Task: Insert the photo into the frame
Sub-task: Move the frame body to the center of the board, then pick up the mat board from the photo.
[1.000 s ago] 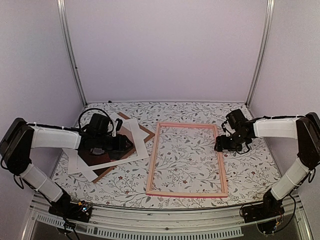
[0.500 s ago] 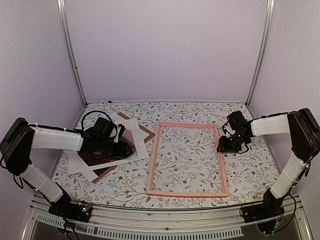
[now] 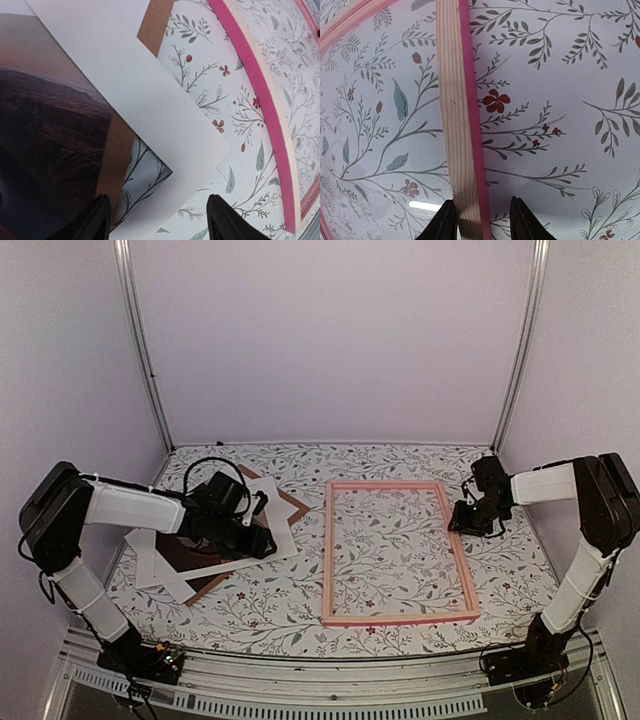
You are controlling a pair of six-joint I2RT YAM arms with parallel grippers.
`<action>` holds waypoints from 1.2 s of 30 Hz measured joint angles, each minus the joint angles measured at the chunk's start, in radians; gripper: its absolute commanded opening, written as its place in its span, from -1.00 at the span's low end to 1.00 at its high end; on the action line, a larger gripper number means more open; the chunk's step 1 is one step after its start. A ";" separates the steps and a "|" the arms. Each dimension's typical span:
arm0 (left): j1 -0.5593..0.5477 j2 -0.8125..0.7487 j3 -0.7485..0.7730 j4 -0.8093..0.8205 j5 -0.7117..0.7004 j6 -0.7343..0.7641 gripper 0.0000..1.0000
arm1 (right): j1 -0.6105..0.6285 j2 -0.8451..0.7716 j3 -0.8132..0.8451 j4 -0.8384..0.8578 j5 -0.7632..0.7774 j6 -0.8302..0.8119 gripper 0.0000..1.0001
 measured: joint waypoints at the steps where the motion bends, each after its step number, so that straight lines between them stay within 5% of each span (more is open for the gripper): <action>1: -0.004 0.012 0.008 0.000 0.002 0.010 0.36 | -0.006 0.003 0.003 0.001 0.000 0.000 -0.04; 9: -0.067 0.055 0.032 0.001 0.005 0.085 0.36 | -0.011 0.005 0.010 0.008 -0.003 -0.016 0.30; 26: -0.116 0.136 0.082 0.000 -0.111 0.163 0.26 | -0.011 -0.110 -0.018 -0.010 -0.019 -0.040 0.36; 36: -0.181 0.138 0.077 -0.009 -0.227 0.126 -0.08 | -0.011 -0.121 -0.027 -0.022 -0.052 -0.047 0.37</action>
